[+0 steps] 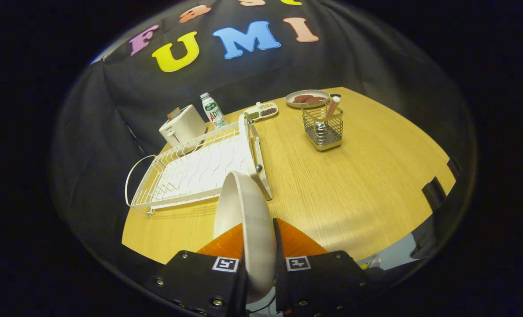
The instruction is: Take the plate from the dish rack, then take the spoon from the basket and place it into the plate.
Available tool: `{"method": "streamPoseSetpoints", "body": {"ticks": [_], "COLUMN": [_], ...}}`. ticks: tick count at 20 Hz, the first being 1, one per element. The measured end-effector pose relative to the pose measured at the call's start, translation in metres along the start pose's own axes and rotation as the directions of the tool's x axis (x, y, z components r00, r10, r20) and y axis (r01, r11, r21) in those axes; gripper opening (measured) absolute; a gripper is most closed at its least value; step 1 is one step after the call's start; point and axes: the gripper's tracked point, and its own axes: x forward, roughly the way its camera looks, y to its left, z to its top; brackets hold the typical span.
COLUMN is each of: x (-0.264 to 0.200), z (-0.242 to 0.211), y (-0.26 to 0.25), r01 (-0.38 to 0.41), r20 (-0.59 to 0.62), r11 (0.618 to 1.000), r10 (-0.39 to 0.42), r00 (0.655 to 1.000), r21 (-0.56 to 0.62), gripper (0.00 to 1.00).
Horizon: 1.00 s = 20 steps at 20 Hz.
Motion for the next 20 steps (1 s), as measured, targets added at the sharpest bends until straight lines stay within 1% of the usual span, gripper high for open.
{"method": "streamPoseSetpoints", "body": {"ticks": [4,6,8,10,11,13,16,18,19,20], "x": [0.012,0.02,0.024,0.03,0.032,0.033,0.03,0.031,0.033,0.031], "z": [-0.016,-0.024,-0.026,-0.025,-0.024,-0.021,-0.022,-0.022,-0.022,-0.024], "y": [0.0,-0.005,-0.009,-0.015,-0.021,-0.025,-0.029,-0.034,-0.041,-0.046], "r01": [-0.063,-0.066,-0.07,-0.05,-0.032,-0.022,-0.013,0.018,0.048,0.069], "r20": [-0.04,-0.072,-0.082,-0.086,-0.09,-0.095,-0.087,-0.09,-0.094,-0.1], "r11": [0.99,0.985,0.976,0.975,0.977,0.977,0.979,0.981,0.982,0.982], "r10": [0.068,0.078,0.089,0.07,0.052,0.043,0.032,0.0,-0.031,-0.052], "r00": [0.997,0.994,0.993,0.994,0.995,0.995,0.996,0.996,0.995,0.994], "r21": [0.123,0.16,0.208,0.218,0.212,0.21,0.203,0.192,0.181,0.177], "gripper": [0.26,0.27,0.3,0.31,0.34,0.41,0.41,0.41,0.44,0.45]}}
